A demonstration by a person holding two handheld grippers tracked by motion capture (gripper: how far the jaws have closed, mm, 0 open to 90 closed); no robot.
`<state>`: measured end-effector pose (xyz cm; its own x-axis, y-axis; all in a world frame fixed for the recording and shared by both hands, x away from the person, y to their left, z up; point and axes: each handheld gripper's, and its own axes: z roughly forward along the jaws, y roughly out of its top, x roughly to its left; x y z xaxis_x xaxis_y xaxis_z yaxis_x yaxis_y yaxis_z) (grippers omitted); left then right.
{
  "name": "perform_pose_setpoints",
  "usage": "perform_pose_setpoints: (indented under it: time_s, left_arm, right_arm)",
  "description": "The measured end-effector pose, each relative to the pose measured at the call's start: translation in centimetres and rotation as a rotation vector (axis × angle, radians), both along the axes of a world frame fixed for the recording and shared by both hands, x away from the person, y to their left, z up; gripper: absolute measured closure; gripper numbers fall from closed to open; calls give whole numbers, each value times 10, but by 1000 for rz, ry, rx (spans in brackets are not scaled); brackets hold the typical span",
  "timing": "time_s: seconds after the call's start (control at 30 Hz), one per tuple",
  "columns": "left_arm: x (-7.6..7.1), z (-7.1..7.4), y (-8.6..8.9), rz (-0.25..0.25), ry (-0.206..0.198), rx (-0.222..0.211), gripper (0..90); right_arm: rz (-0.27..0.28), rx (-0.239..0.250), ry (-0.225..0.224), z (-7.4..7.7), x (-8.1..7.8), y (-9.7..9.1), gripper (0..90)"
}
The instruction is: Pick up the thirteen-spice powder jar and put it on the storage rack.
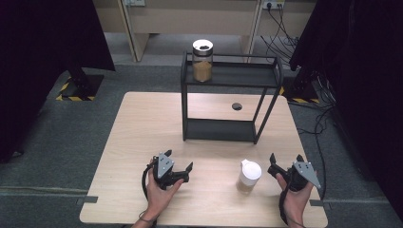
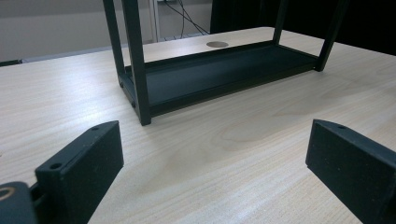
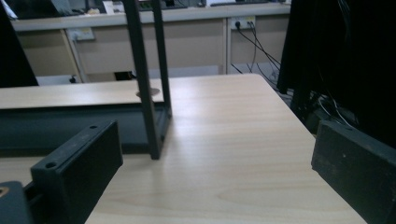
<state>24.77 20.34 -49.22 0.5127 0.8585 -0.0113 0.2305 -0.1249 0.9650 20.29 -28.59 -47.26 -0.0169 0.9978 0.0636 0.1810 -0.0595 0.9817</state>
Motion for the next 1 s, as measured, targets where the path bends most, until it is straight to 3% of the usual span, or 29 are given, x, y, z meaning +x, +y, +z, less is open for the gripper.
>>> perform_pose_setpoints:
  time_s: [0.2, 0.5, 0.77, 1.0]
  left_arm:
    - [0, 0, 0, -1, 1, -2, 33]
    - [0, 0, 0, -1, 1, -3, 33]
    - [0, 0, 0, -2, 0, -2, 33]
    - [0, 0, 1, -2, -1, -5, 33]
  right_arm:
    - [27, 2, -37, 6, -6, 3, 19]
    - [84, 52, -73, 12, -13, -2, 19]
    - [181, 79, -116, 21, -25, -7, 19]
    - [266, 56, -138, 24, -33, -2, 17]
